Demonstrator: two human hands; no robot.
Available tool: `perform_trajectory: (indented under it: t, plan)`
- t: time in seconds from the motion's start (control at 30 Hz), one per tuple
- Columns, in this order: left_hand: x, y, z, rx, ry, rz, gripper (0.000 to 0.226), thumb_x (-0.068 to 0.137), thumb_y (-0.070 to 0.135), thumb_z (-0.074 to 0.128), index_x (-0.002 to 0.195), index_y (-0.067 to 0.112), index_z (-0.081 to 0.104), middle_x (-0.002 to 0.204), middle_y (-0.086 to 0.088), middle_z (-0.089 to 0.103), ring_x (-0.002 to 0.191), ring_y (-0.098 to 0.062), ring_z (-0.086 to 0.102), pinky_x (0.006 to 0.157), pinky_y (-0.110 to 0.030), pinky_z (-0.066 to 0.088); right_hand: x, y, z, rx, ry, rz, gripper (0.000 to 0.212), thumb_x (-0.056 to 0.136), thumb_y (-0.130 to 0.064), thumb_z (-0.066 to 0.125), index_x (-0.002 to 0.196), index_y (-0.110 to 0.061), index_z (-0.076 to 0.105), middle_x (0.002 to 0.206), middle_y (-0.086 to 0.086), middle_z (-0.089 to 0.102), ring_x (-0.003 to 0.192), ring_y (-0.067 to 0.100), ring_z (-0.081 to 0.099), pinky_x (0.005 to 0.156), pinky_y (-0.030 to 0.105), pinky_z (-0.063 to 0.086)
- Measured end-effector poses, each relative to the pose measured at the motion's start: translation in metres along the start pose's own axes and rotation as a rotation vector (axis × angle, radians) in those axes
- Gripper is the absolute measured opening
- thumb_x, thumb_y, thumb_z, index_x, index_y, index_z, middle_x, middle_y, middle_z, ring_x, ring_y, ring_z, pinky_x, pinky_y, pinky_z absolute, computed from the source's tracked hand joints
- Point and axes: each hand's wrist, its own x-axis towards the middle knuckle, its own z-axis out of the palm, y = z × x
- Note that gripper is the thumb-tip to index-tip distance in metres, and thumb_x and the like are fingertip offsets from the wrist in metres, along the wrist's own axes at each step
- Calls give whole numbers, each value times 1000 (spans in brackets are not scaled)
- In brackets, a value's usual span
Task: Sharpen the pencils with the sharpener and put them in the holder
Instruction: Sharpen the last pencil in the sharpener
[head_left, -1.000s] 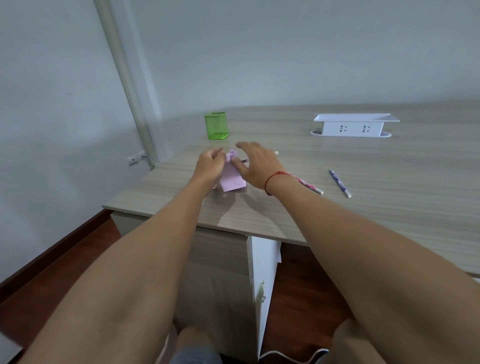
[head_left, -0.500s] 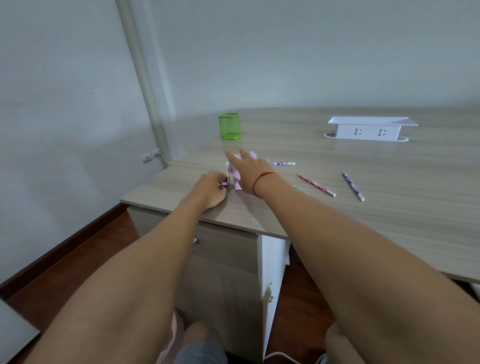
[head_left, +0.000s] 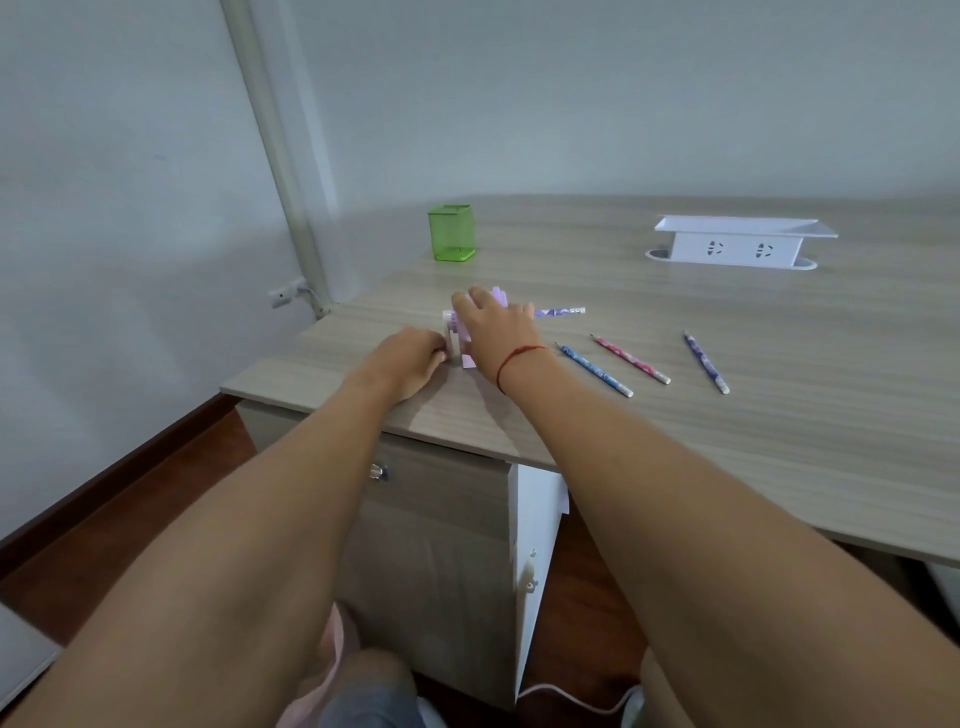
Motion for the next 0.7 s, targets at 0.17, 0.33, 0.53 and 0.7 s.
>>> perform_trajectory:
  t: [0.17, 0.33, 0.53, 0.7]
  plan:
    - [18, -2, -7, 136, 5, 25, 23, 91, 9, 43, 101, 8, 64, 107, -20, 67, 96, -38, 62, 80, -40, 50, 6, 6, -1, 30, -100, -7, 41, 91, -12, 51, 131, -15, 44, 129, 4, 50, 106, 34, 59, 91, 42, 41]
    - [43, -2, -41, 215, 152, 149, 19, 95, 13, 43, 92, 5, 60, 98, -24, 64, 92, -42, 60, 73, -43, 47, 8, 7, 1, 41, -121, -11, 44, 92, -16, 52, 135, -17, 42, 134, 4, 48, 110, 34, 58, 93, 42, 41]
    - [17, 9, -38, 94, 294, 118, 29, 101, 19, 34, 97, 1, 56, 101, -28, 62, 93, -43, 56, 71, -43, 39, 13, 8, -1, 48, -183, -10, 48, 86, -18, 61, 131, -19, 43, 134, 5, 46, 118, 34, 53, 89, 43, 44]
    - [-4, 9, -34, 67, 329, 132, 25, 100, 16, 34, 93, 4, 54, 97, -22, 61, 89, -40, 57, 71, -43, 41, 7, 5, -3, 61, -148, -19, 42, 90, -16, 53, 131, -18, 44, 133, 6, 46, 115, 34, 54, 88, 42, 44]
